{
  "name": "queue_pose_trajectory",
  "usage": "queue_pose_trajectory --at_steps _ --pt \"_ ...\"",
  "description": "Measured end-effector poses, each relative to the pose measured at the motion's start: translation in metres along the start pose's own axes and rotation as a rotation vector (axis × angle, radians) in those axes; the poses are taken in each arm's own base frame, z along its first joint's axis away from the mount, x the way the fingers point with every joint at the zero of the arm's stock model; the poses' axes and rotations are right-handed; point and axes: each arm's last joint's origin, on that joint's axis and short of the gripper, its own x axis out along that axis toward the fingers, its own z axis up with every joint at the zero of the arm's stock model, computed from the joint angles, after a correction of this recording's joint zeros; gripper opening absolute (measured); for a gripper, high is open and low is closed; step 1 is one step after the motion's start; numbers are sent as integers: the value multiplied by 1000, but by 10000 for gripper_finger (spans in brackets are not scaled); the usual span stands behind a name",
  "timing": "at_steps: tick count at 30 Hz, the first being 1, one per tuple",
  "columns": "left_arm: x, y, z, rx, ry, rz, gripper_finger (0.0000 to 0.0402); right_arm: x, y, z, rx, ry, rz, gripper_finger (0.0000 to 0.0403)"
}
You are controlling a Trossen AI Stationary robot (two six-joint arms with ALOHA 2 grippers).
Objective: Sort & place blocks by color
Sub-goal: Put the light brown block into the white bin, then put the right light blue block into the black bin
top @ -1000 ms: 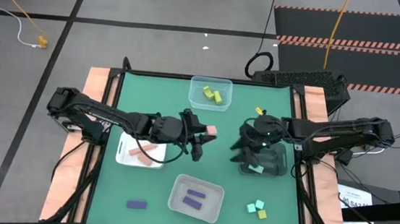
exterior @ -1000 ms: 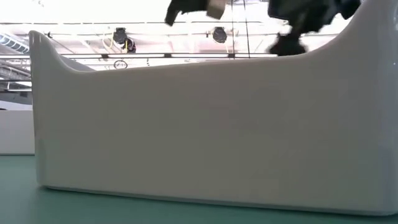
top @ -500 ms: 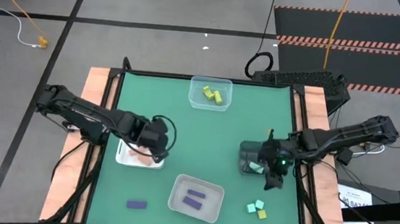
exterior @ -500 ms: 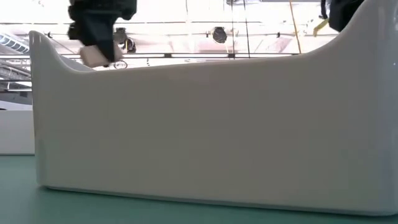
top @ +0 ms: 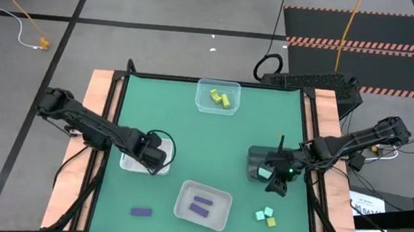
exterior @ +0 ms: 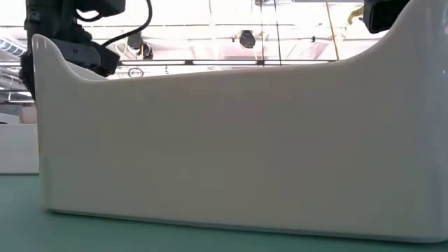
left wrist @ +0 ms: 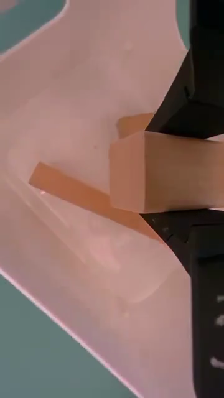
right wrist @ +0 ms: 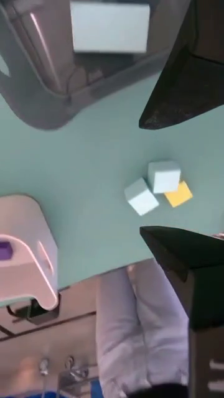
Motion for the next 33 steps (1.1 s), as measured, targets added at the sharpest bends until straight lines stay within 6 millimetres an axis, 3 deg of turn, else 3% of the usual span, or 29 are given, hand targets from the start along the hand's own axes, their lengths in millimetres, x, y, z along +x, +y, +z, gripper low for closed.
queue_pose_trajectory --at_steps 4,10,15,22,33 --pt "3 2 -1 -50 3 7 140 0 2 0 25 24 38 256" --pt "3 1 -1 -89 2 5 272 1 8 -8 49 121 97 256" --pt "3 1 -1 -112 2 5 328 7 18 -25 -91 197 107 256" --pt "3 1 -1 -113 2 5 319 28 26 -43 -344 181 -6 256" --pt "3 1 -1 -85 1 6 274 76 35 -58 -461 146 -150 246"
